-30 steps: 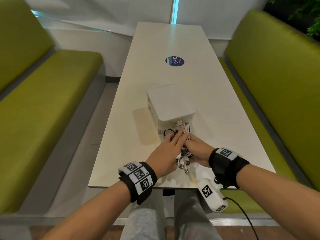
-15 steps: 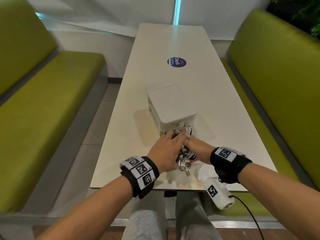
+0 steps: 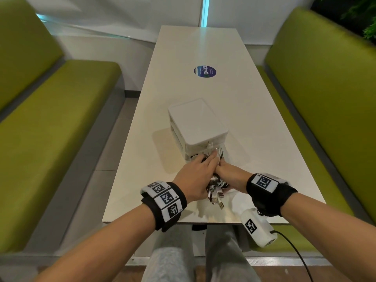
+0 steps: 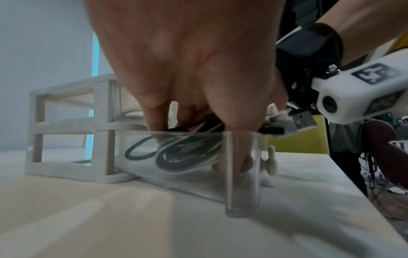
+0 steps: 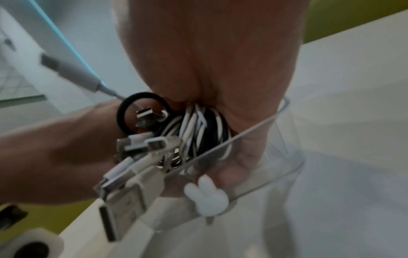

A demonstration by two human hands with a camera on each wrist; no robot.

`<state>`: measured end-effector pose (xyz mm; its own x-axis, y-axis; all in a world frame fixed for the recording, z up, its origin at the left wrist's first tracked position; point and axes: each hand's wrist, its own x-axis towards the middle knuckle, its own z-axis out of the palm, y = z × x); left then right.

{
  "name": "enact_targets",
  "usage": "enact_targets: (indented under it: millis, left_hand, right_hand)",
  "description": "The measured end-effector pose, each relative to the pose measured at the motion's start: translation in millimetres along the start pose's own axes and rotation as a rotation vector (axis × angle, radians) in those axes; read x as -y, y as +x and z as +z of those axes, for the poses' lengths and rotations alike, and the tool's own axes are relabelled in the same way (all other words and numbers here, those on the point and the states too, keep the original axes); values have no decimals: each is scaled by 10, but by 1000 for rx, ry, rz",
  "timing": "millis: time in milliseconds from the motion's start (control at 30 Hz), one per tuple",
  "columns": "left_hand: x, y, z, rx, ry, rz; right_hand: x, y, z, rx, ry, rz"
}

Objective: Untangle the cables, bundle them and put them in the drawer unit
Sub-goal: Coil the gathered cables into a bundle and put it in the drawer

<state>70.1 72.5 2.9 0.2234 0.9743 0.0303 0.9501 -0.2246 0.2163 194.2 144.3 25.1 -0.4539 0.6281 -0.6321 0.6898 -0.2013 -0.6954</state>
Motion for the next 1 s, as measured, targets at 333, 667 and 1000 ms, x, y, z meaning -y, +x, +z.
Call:
enact_targets:
  millis: [333,667,1000]
  left_hand:
    - [16,-50,-50,54,-33,-17]
    - [-47,59,-97,85,76,-53]
    - [-154,141,-185,126,105,-71]
  right_hand:
    - [192,-120,-57,3,-774,-91]
    - [203,-96,-148,87,-772,-70]
    - [265,-344,-205,63,-595,-93]
